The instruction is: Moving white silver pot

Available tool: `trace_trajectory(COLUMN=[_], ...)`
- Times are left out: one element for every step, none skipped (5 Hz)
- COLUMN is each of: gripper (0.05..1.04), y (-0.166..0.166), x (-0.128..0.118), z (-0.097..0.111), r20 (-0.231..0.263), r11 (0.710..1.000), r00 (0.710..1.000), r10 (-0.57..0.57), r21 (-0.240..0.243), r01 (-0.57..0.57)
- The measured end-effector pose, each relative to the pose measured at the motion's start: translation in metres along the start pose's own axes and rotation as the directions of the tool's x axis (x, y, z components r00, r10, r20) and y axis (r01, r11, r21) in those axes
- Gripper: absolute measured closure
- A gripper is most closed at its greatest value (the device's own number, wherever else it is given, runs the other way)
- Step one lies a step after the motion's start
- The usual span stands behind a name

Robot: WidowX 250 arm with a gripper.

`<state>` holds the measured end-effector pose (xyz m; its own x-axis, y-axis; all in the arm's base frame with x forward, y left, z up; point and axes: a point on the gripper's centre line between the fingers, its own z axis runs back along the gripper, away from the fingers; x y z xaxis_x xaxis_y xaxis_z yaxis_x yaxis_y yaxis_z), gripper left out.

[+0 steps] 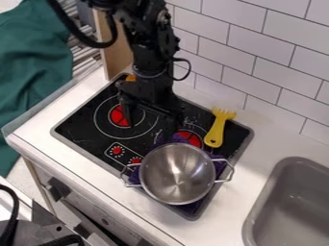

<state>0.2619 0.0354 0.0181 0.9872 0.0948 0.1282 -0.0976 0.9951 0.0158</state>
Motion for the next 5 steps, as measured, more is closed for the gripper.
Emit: trace_trajectory(gripper=[0.079, 0.079, 0.079, 0.079, 0.079], y=[-0.001, 0.0, -0.002, -0.009, -0.015], x=[-0.014, -0.025, -0.036, -0.04, -0.036], z=[0.004, 0.01, 0.006, -0.005, -0.018], r20=[-0.01, -0.014, -0.042, -0.085, -0.121], r11=[1.0, 0.999, 0.999, 0.998, 0.997], r00=[1.0, 0.999, 0.999, 0.995, 0.99], r10=[-0.013, -0.032, -0.031, -0.055, -0.078], r21=[-0.023, -0.024, -0.019, -0.018, -0.009], r01=[0.012, 0.031, 0.03, 0.053, 0.078])
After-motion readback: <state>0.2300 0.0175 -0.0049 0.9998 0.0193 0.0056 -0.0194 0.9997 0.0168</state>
